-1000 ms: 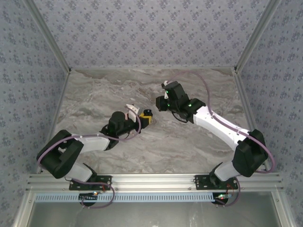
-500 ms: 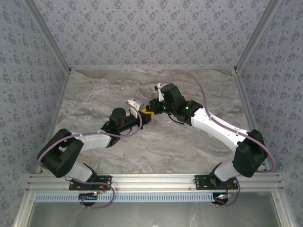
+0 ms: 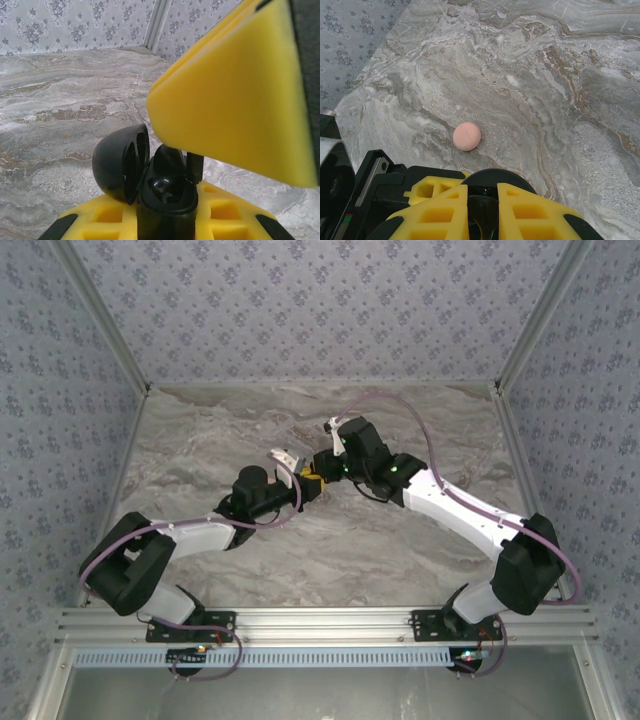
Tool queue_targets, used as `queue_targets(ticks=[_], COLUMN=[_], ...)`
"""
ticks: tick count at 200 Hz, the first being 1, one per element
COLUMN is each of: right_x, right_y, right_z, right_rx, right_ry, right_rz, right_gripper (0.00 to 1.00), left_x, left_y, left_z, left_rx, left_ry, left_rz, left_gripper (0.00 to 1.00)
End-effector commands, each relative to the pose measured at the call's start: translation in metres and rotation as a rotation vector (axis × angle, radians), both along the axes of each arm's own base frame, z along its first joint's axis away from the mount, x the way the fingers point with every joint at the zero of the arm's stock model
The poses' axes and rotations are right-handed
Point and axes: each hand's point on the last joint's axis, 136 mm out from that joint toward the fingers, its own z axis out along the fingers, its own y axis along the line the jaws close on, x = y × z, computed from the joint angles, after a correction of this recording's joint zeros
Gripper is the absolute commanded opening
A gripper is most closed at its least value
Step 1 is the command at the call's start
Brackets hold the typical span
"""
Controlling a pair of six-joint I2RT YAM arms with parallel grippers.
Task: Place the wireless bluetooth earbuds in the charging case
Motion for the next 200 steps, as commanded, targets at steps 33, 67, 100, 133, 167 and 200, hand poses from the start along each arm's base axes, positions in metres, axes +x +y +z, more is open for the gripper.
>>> queue_targets(ticks=[33, 67, 100, 133, 167, 200], right_x=[-0.0014, -0.0007, 0.0006, 0.0022, 0.0027, 0.0009], right_y=[-0.0003, -0.001, -0.002, -0.0019, -0.0021, 0.0004], right_z=[0.0122, 0.0105, 0.0111, 0.0124, 0.0127, 0.0145], right_rx=[-0.006, -0.015, -0.013, -0.008, -0.006, 0.009], right_ry=[-0.045, -0.046, -0.049, -0.054, -0.053, -0.049], right_rz=[0.004, -0.002, -0.014, -0.024, -0.028, -0.016], right_gripper=[0.17, 0.17, 0.17, 0.17, 0.17, 0.17], left_x=[0.0, -0.0007, -0.0018, -0.0031, -0.0042, -0.0037], left_y=[-0.0087, -0.0076, -0.0081, -0.0082, -0.0079, -0.0078], left_z=[0.0247, 0.0272, 0.0265, 0.0258, 0.0276, 0.0283], left_rx=[-0.051, -0.055, -0.052, -0.052, -0.052, -0.056], left_ry=[-0.026, -0.028, -0.024, -0.022, -0.031, -0.028], left_rz=[-0.03, -0.028, -0.033, -0.038, -0.041, -0.037], left_gripper=[0.12, 0.12, 0.12, 0.12, 0.12, 0.12])
